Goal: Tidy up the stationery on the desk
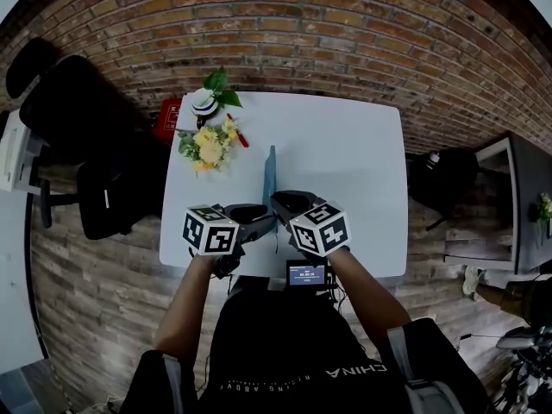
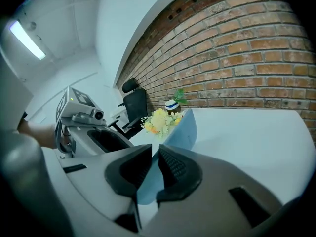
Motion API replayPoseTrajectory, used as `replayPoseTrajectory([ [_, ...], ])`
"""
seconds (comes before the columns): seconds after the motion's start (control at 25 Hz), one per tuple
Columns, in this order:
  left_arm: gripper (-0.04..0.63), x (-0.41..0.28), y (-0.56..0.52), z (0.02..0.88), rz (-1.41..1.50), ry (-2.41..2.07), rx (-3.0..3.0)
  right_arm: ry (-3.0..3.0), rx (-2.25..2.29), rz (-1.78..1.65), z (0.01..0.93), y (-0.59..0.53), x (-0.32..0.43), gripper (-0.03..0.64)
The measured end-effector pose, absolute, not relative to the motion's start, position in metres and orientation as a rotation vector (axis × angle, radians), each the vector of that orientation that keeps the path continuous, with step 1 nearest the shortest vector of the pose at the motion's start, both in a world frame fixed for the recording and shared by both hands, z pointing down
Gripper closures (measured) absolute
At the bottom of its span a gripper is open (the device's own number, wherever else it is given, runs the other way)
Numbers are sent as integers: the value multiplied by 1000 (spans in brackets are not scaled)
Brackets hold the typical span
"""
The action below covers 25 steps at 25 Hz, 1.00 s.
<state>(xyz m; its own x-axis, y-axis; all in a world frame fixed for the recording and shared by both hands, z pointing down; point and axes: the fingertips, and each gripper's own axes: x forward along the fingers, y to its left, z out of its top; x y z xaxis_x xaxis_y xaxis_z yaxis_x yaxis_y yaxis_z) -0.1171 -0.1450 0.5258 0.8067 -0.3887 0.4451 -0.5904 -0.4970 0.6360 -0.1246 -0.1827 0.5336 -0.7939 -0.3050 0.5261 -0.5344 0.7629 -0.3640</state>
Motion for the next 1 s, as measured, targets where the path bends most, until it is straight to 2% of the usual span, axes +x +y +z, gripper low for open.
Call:
replayPoseTrajectory([
  [0.2,416,-118,-143,526,362,-696,2126,-2524,624,725,532,-182,-127,568],
  [0.32,382,-115,-137,532,413,-667,2122,-2532,616,753,532,-182,-129,568],
  [0.8,380,-113,-145,555,517,-797,2054,-2546,591,750,530,-179,-143,569],
  [1.0,421,-117,-142,560,453,-765,1988,-2544,575,758,533,-176,-148,574],
])
